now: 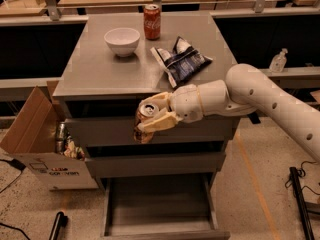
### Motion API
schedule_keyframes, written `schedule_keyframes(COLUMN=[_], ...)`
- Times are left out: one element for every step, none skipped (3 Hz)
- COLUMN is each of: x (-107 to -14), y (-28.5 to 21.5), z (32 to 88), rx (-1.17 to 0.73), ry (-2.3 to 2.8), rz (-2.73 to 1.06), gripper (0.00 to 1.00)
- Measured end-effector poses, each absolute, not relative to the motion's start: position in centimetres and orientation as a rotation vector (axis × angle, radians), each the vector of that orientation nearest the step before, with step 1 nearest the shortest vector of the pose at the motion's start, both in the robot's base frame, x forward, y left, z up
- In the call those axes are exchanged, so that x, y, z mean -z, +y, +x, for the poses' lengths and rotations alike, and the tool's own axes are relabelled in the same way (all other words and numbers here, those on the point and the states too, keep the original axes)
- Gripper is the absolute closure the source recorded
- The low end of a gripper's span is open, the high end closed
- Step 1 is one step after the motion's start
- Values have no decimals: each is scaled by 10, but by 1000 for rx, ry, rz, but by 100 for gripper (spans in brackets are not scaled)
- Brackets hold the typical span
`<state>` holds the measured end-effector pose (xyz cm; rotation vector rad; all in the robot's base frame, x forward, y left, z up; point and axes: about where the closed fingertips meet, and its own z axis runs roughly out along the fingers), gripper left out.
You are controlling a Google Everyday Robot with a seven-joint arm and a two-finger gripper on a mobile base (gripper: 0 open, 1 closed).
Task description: Place orange can into bottom drawer
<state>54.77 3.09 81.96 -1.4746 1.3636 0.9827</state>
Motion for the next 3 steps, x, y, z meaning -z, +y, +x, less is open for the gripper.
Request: schedule_keyframes(x=[-757,-655,-647], y=[21,-13,-16], z=[549,531,532], rx=[-940,-932,-943], ry=[1493,1548,1554], rz=[-1489,-1529,-1520], gripper=[100,100,100])
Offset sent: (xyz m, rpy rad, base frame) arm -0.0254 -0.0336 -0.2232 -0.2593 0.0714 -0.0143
